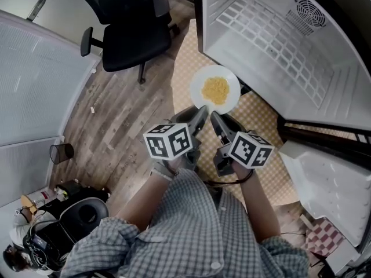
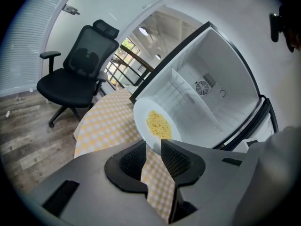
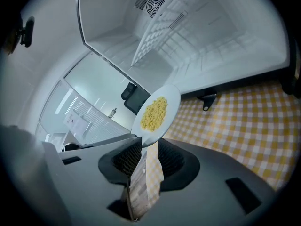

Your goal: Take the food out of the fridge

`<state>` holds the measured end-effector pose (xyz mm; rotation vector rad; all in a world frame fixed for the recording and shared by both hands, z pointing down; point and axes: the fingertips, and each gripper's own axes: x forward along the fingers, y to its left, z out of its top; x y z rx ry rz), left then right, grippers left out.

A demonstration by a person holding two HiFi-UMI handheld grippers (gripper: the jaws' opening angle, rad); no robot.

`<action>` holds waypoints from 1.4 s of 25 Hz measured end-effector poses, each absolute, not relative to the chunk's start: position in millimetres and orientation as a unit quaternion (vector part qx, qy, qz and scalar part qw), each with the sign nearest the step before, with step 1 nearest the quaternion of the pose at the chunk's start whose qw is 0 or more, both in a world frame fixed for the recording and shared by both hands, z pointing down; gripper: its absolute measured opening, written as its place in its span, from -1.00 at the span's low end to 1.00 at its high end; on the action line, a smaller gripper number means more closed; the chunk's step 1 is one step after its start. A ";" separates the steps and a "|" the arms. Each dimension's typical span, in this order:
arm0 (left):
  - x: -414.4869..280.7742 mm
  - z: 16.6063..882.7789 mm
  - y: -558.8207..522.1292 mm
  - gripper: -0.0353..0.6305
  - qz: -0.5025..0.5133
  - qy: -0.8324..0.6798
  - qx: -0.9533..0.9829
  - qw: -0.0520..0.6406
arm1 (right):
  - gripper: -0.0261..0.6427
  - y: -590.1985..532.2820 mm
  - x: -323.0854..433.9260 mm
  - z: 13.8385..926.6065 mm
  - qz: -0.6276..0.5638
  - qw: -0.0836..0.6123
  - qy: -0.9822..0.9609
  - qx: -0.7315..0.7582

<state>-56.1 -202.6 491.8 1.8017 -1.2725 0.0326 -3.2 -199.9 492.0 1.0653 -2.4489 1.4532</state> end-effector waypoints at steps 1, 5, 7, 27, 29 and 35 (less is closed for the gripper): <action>-57.0 496.8 -202.2 -0.58 0.017 -0.516 0.726 0.454 | -0.60 -199.5 -4.2 496.9 0.482 0.054 -0.802 0.349; -58.8 517.6 -200.5 -0.58 0.028 -0.515 0.717 0.468 | -0.60 -197.6 -5.8 517.7 0.493 0.072 -0.794 0.350; -60.0 527.3 -200.6 -0.58 0.035 -0.514 0.714 0.474 | -0.60 -197.2 -6.6 527.8 0.498 0.083 -0.789 0.351; -48.4 573.5 -206.0 -0.54 0.117 -0.485 0.715 0.491 | -0.60 -192.3 1.6 578.0 0.546 0.122 -0.741 0.371; -47.5 575.2 -205.7 -0.54 0.124 -0.482 0.717 0.489 | -0.60 -191.4 2.1 579.8 0.550 0.123 -0.738 0.372; -47.1 577.9 -208.7 -0.53 0.136 -0.477 0.721 0.484 | -0.59 -191.8 1.3 582.1 0.539 0.143 -0.738 0.380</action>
